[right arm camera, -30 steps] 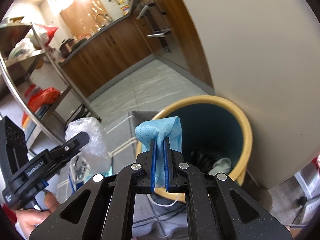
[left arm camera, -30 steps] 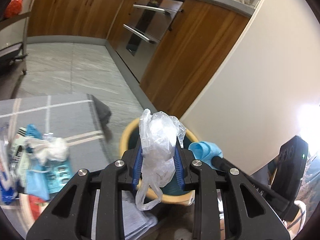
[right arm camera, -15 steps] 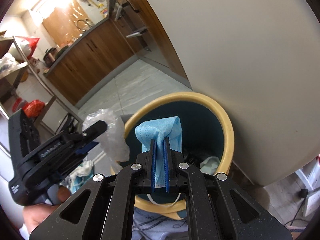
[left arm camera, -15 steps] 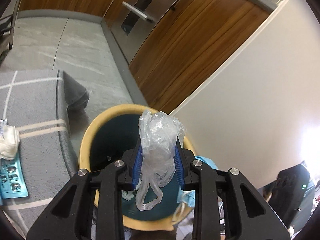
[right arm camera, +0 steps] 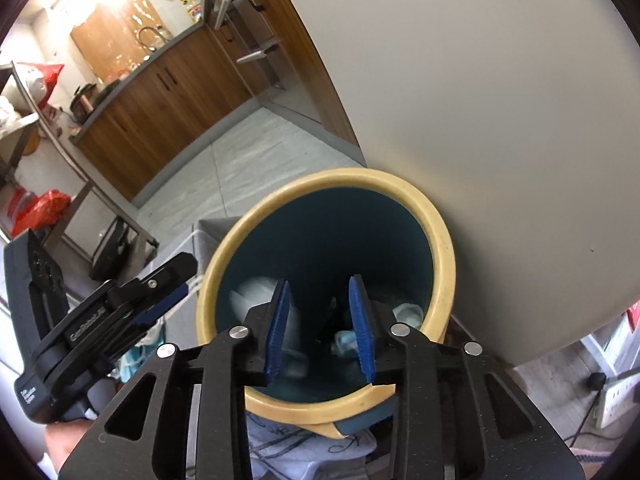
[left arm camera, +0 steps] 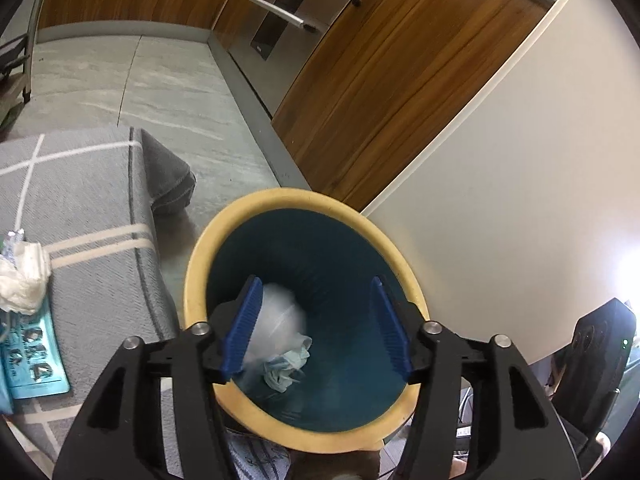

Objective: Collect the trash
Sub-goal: 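Carry the clear bag and blue mask over the bin and open both grippers, then grasp the blue wet-wipe pack with the left gripper and lift it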

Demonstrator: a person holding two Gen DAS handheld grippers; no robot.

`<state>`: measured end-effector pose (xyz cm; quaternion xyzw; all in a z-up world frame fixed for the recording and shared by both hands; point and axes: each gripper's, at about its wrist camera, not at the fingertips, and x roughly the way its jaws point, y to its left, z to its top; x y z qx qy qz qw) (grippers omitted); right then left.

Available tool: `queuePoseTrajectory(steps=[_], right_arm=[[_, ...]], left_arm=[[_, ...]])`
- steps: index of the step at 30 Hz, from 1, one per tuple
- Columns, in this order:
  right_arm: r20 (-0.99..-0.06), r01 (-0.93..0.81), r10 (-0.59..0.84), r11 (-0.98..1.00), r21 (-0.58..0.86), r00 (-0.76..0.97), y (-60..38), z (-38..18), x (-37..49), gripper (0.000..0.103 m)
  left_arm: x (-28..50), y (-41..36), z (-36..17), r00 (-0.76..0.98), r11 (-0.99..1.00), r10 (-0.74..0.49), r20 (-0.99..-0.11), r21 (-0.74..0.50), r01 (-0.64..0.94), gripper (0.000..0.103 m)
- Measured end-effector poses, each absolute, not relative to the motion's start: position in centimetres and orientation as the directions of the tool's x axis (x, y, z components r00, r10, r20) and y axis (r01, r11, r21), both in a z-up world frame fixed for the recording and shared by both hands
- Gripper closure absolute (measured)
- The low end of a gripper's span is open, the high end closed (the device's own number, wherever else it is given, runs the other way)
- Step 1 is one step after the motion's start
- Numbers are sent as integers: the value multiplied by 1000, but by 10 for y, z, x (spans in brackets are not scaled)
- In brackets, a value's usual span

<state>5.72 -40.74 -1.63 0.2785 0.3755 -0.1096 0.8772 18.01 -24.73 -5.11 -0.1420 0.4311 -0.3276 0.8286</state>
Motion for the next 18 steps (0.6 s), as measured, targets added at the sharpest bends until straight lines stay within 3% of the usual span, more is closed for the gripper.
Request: queuePoseTrajectory(steps=[8, 18], right_arm=[[-688, 360, 23, 840, 407, 726, -396, -2, 51, 63], [-681, 251, 76, 895, 369, 728, -349, 12, 52, 56]], left_arm=[[165, -207, -24, 481, 756, -654, -584, -514, 405, 40], [137, -127, -8, 586, 830, -555, -591, -446, 335, 33]])
